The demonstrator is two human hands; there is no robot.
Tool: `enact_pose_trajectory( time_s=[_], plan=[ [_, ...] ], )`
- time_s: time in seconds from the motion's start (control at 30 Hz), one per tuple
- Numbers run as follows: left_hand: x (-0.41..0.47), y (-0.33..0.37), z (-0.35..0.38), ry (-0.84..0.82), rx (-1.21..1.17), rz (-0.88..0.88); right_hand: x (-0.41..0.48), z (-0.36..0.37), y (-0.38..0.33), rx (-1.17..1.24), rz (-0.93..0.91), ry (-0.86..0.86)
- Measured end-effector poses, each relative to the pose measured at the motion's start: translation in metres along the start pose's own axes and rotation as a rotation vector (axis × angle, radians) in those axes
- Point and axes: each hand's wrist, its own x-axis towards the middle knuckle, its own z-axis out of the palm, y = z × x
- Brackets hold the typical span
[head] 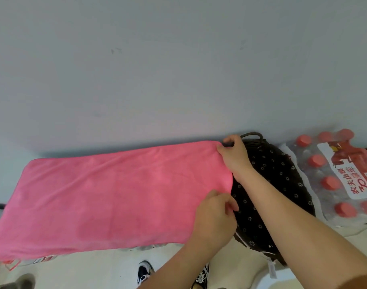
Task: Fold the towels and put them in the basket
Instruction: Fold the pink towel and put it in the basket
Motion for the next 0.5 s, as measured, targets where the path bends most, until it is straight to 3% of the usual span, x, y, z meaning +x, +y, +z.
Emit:
enact_pose_trajectory(
  time_s=[0.1,0.17,0.23,0.33,0.5],
  plan=[
    [0.000,-0.005,0.003,0.044,0.300,0.089,-0.005,-0.004,-0.002,-0.177,-0.180,-0.060],
    [-0.001,-0.010,0.004,0.026,0.425,0.119,-0.005,-0.009,-0.011,-0.173,-0.178,-0.113],
    [-0.001,-0.013,0.007,0.003,0.548,0.166,-0.004,-0.019,-0.025,-0.232,-0.154,-0.244],
    [0.003,-0.011,0.012,-0.021,0.630,0.208,-0.002,-0.033,-0.043,-0.531,-0.241,-0.476],
    [0.008,-0.002,0.001,-0.017,0.647,0.216,-0.001,-0.043,-0.058,-0.969,-0.574,-0.416]
  ],
)
